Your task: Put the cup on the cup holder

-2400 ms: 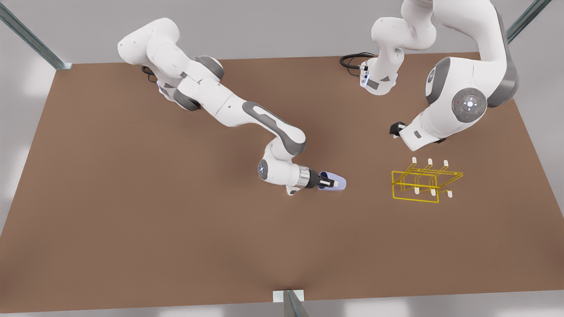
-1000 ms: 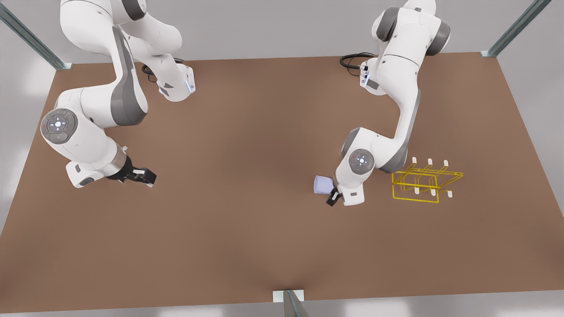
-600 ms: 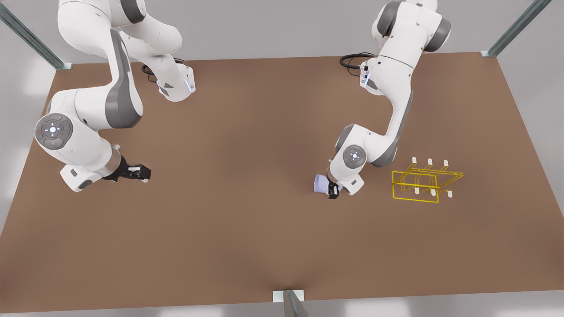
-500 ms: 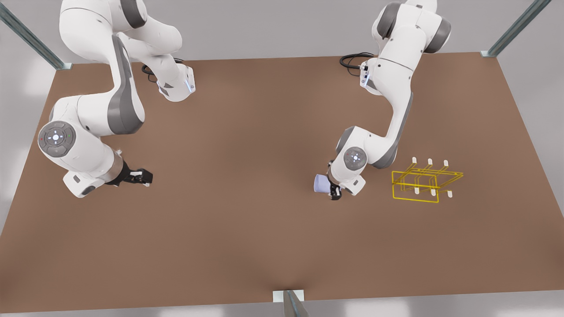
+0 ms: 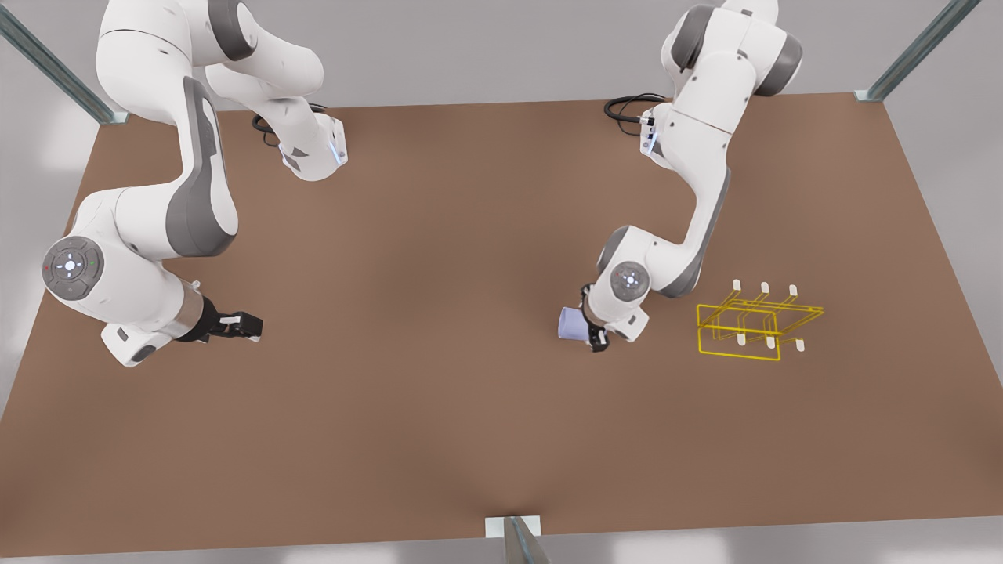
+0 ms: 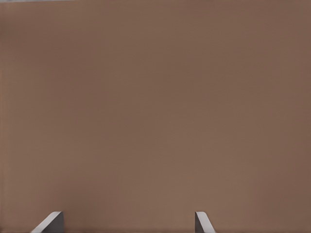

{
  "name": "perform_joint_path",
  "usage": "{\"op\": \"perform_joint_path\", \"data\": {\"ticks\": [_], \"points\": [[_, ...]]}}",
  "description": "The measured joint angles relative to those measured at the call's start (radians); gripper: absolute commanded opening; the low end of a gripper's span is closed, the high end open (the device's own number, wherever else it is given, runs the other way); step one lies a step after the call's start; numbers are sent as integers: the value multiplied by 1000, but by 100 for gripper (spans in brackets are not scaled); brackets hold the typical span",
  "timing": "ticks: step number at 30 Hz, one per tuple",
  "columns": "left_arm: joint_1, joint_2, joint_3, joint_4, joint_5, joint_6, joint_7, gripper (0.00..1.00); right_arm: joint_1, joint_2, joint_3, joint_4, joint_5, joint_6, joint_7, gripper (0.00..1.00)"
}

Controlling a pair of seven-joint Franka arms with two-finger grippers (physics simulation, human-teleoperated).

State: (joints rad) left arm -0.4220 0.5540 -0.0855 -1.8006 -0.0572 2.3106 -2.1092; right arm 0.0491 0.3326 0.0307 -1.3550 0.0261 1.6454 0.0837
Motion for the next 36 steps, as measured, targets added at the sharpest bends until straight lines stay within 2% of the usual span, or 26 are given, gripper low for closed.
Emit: {"op": "perform_joint_path", "data": {"ticks": [18, 29, 30, 31, 32, 36], "points": [[20, 28, -9, -48, -17, 41, 287, 100, 0, 12, 3, 8, 5, 2, -33, 100], [20, 97, -30, -47, -18, 99, 373, 100, -5, 14, 2, 8, 5, 2, -45, 100], [20, 97, -31, -47, -18, 102, 379, 87, -5, 14, 2, 8, 5, 2, -46, 100], [20, 92, -32, -46, -18, 104, 384, 64, -5, 14, 2, 8, 5, 2, -46, 100], [20, 86, -32, -46, -19, 105, 389, 59, -6, 14, 2, 8, 6, 2, -47, 100], [32, 35, -32, -41, -37, 95, 409, 62, -6, 15, 0, 7, 7, 2, -50, 100]]}}
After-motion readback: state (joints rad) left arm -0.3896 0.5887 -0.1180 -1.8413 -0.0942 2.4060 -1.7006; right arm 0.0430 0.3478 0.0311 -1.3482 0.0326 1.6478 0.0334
